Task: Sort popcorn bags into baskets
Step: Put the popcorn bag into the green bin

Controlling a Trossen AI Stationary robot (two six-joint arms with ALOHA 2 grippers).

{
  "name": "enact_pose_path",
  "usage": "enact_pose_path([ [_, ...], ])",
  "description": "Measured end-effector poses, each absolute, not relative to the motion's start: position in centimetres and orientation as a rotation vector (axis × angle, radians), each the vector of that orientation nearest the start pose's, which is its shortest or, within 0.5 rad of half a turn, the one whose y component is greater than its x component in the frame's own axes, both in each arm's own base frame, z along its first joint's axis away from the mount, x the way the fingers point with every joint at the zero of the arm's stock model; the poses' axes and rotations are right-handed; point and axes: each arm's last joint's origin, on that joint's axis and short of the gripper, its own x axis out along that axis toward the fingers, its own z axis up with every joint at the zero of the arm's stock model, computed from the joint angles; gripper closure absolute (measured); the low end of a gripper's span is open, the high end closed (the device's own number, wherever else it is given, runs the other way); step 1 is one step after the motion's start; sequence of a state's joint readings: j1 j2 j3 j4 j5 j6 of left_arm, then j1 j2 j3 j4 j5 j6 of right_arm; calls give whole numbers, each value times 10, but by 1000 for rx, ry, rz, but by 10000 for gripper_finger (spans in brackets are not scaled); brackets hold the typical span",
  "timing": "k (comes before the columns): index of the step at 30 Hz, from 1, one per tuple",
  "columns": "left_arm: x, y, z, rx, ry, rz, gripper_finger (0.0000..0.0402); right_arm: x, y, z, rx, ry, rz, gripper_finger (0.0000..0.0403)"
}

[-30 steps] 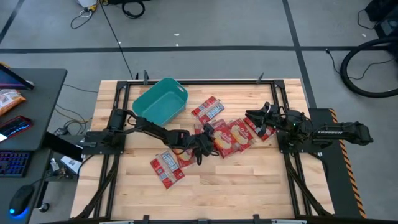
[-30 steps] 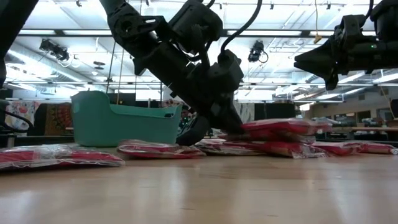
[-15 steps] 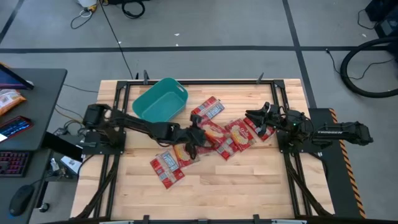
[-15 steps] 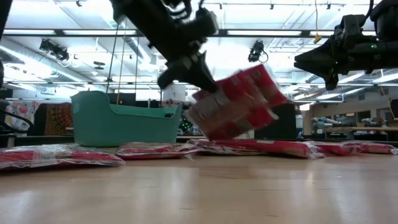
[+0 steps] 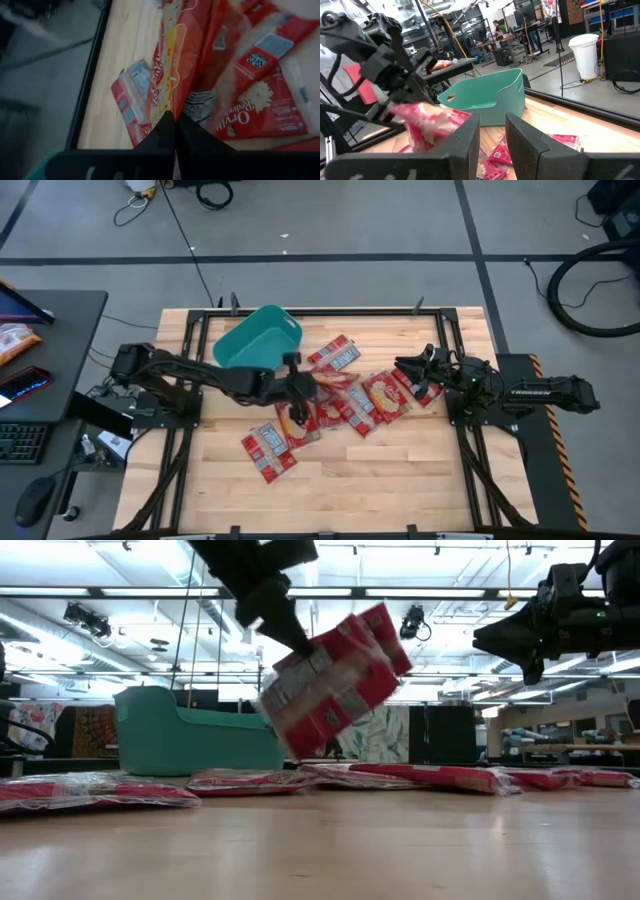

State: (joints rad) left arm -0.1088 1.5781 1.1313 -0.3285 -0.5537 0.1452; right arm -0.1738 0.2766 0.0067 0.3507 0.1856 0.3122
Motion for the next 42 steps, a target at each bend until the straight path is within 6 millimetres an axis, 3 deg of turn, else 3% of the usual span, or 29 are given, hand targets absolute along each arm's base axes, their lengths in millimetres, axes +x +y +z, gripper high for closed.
enact_pose_path([
  [8, 329, -21, 258, 139, 698, 482, 398, 112, -25, 176, 309, -140, -343, 305],
  [14, 324, -24, 258, 66, 711, 614, 398, 112, -25, 177, 309, -146, -341, 305],
  [24, 312, -23, 305, -24, 740, 809, 398, 112, -25, 177, 309, -146, -341, 305],
  [30, 301, -7, 321, -57, 800, 918, 398, 112, -25, 177, 309, -146, -341, 305],
  [42, 292, 22, 320, -154, 894, 1012, 398, 112, -25, 177, 309, -146, -341, 305],
])
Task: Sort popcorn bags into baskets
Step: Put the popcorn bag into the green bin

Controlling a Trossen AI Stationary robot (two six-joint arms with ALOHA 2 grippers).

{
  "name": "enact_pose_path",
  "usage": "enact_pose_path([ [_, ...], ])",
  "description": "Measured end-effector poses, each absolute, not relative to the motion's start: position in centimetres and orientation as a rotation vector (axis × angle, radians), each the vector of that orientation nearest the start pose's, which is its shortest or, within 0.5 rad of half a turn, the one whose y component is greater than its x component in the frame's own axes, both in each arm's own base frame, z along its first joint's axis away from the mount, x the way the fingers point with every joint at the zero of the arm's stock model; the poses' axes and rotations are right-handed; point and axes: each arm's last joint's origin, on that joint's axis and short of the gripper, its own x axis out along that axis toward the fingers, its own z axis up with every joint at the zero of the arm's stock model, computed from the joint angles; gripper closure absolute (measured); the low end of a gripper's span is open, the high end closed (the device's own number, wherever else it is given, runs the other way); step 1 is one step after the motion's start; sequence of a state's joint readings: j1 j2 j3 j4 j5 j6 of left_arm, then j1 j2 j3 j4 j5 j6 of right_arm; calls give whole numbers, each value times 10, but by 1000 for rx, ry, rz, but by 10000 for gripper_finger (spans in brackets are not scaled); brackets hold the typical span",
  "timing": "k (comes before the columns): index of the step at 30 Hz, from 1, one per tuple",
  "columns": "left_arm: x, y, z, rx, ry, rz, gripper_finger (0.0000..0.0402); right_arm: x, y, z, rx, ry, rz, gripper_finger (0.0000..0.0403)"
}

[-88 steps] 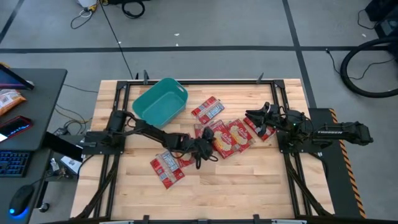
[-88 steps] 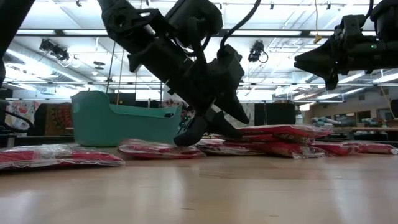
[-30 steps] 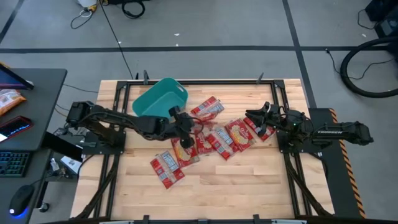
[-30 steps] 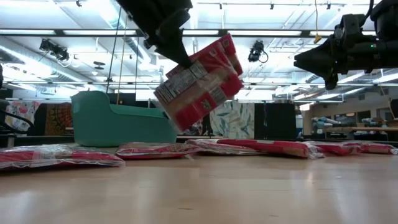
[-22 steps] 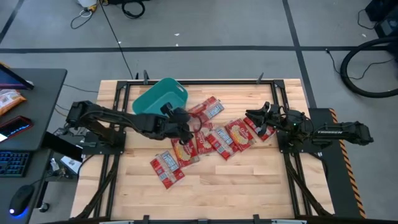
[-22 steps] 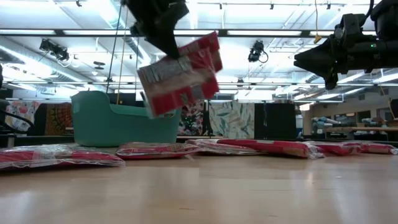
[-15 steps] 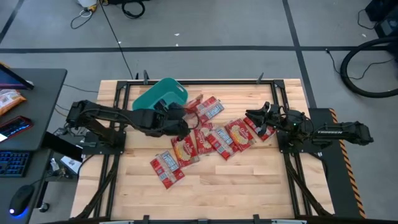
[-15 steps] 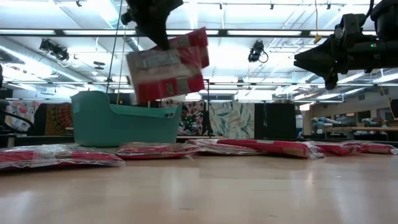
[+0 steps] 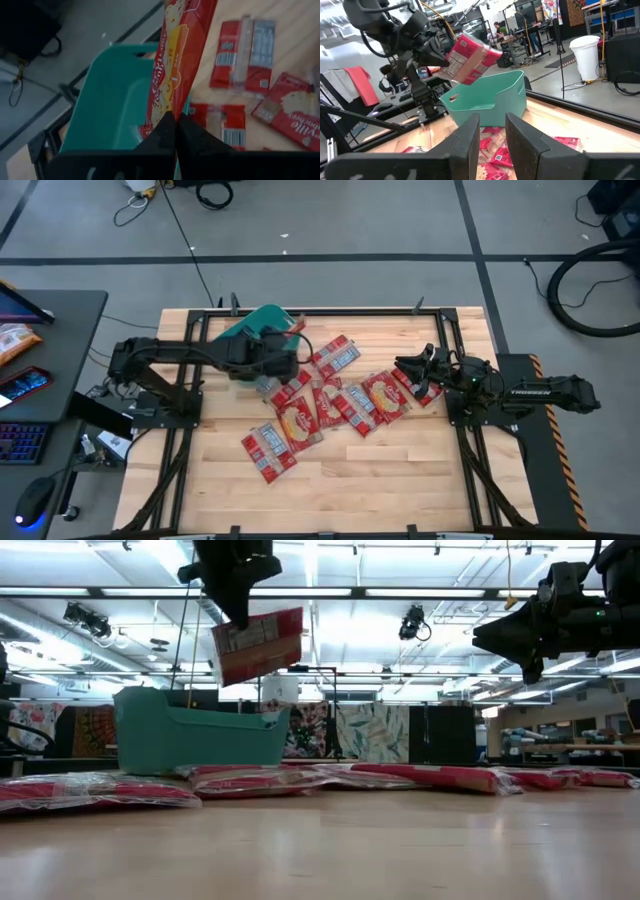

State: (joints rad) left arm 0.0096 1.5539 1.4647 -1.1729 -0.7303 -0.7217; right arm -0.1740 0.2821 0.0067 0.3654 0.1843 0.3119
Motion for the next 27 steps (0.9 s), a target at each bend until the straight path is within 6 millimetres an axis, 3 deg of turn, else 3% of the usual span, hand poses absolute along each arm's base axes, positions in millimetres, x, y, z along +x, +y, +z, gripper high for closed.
enact_pose_path([
  [6, 284, 35, 303, -145, 1032, 1104, 398, 112, -25, 177, 309, -146, -341, 305],
  [21, 260, 86, 211, -224, 1294, 1174, 398, 112, -25, 177, 309, -151, -339, 305],
  [27, 254, 88, 188, -282, 1297, 1149, 333, 112, -25, 177, 309, -152, -341, 305],
])
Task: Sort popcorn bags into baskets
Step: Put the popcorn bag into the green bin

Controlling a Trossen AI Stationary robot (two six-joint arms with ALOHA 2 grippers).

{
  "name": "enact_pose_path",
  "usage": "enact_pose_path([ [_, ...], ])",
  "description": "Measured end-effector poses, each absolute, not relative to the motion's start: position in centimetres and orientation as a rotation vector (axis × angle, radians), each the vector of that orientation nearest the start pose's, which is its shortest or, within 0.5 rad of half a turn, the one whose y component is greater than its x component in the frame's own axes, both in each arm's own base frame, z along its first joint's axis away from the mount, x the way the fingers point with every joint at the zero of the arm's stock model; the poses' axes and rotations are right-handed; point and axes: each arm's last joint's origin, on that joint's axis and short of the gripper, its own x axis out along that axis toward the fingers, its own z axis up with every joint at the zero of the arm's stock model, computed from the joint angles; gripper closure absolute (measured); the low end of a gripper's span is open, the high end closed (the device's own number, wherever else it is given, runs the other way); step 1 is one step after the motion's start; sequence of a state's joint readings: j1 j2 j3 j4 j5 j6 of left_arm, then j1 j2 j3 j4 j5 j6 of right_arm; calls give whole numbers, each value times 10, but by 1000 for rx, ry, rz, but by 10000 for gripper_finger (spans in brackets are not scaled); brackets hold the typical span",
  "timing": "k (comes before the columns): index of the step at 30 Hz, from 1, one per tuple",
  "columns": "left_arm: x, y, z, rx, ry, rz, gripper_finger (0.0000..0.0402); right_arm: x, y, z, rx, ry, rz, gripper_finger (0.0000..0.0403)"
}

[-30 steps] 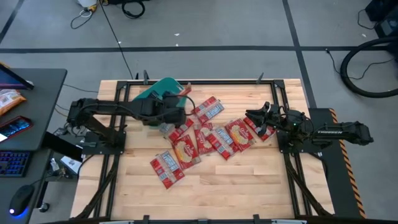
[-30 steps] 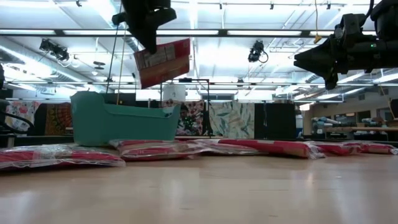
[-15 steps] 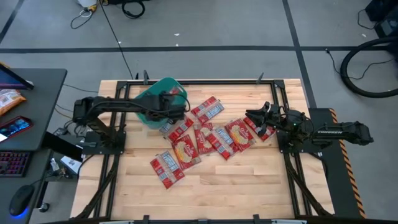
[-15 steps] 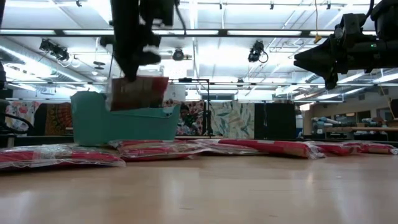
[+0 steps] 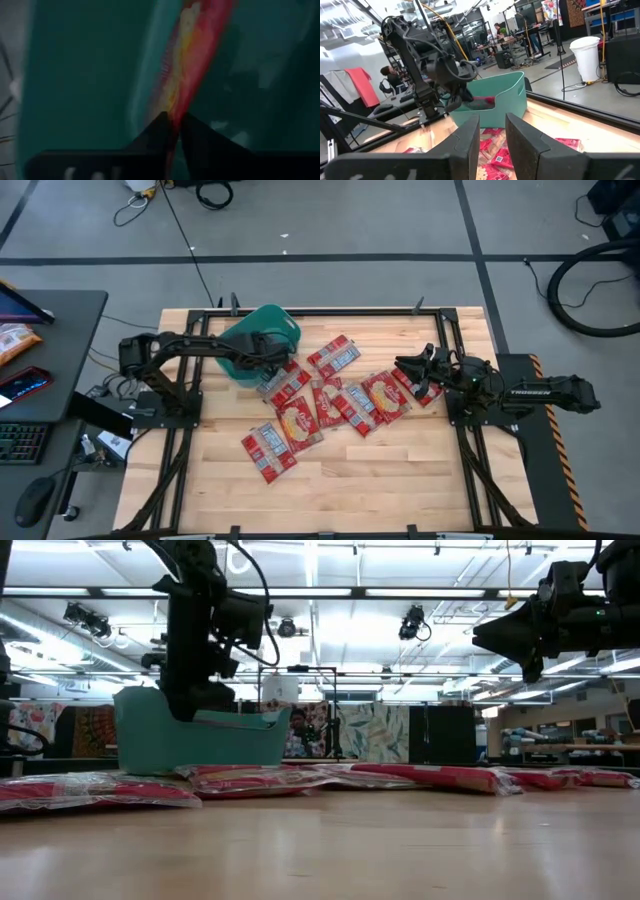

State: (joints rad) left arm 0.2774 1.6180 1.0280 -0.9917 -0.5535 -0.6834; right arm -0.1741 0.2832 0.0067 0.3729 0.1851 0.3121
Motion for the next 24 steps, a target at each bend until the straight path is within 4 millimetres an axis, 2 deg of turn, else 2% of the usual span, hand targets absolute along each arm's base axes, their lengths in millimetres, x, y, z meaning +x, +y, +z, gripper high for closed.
enact_pose_path([
  [4, 257, 83, 188, -297, 1293, 1115, 274, 112, -25, 177, 309, -152, -342, 305],
  [8, 268, 79, 204, -278, 1241, 1079, 238, 112, -25, 177, 309, -152, -342, 305],
  [12, 286, 66, 222, -215, 1170, 976, 232, 112, -25, 177, 309, -152, -343, 305],
  [16, 303, 39, 227, -202, 1054, 875, 231, 112, -25, 177, 309, -152, -343, 305],
  [20, 315, 14, 222, -208, 959, 849, 231, 112, -25, 177, 309, -152, -343, 305],
  [24, 323, 2, 210, -247, 935, 876, 231, 112, -25, 177, 309, -152, -343, 305],
])
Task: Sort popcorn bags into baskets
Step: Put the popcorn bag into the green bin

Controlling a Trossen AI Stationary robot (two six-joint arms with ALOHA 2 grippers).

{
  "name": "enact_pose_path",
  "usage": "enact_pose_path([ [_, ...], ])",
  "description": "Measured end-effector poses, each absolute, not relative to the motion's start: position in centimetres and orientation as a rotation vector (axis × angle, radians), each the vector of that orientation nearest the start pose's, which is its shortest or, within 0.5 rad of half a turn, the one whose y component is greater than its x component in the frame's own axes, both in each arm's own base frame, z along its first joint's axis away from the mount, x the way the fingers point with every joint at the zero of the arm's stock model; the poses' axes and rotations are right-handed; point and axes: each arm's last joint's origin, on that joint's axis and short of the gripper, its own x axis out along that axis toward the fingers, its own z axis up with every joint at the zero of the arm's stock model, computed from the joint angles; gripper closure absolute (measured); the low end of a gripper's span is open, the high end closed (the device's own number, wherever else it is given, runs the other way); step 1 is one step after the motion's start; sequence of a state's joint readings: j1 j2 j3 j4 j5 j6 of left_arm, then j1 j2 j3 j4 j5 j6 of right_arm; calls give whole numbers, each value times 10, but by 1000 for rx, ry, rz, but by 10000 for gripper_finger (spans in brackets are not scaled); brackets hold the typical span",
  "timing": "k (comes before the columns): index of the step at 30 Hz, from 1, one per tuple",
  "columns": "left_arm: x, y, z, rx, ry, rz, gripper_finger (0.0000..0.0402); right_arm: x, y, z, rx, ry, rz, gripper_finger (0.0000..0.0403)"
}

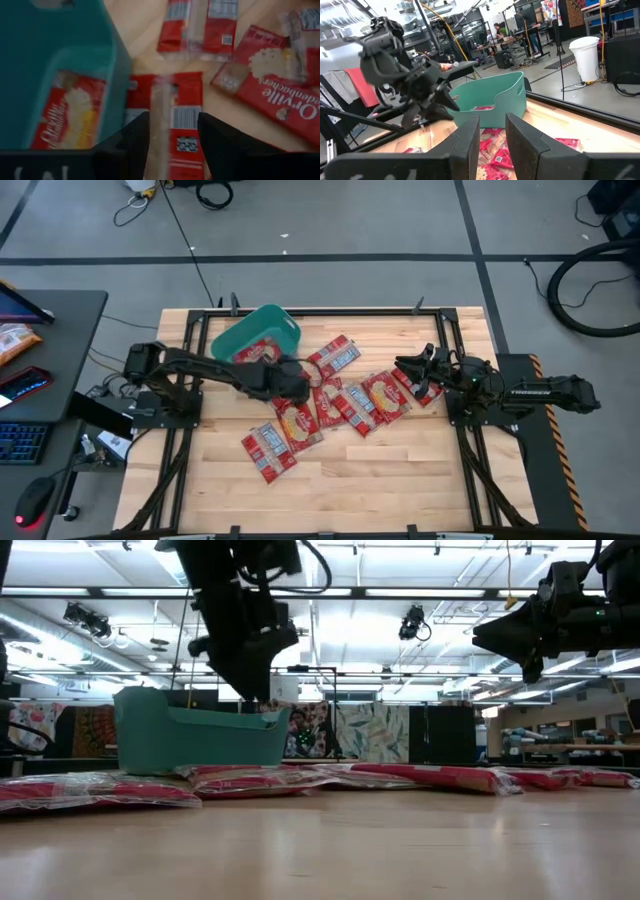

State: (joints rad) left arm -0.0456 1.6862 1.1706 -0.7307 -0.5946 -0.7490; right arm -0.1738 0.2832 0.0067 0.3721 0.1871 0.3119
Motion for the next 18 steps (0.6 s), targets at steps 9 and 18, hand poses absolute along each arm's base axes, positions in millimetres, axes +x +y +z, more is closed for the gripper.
enact_pose_path([
  [9, 359, -5, 180, -277, 1094, 927, 231, 112, -25, 177, 309, -152, -345, 305],
  [18, 401, -6, 154, -258, 1270, 976, 231, 112, -25, 177, 309, -152, -343, 305],
])
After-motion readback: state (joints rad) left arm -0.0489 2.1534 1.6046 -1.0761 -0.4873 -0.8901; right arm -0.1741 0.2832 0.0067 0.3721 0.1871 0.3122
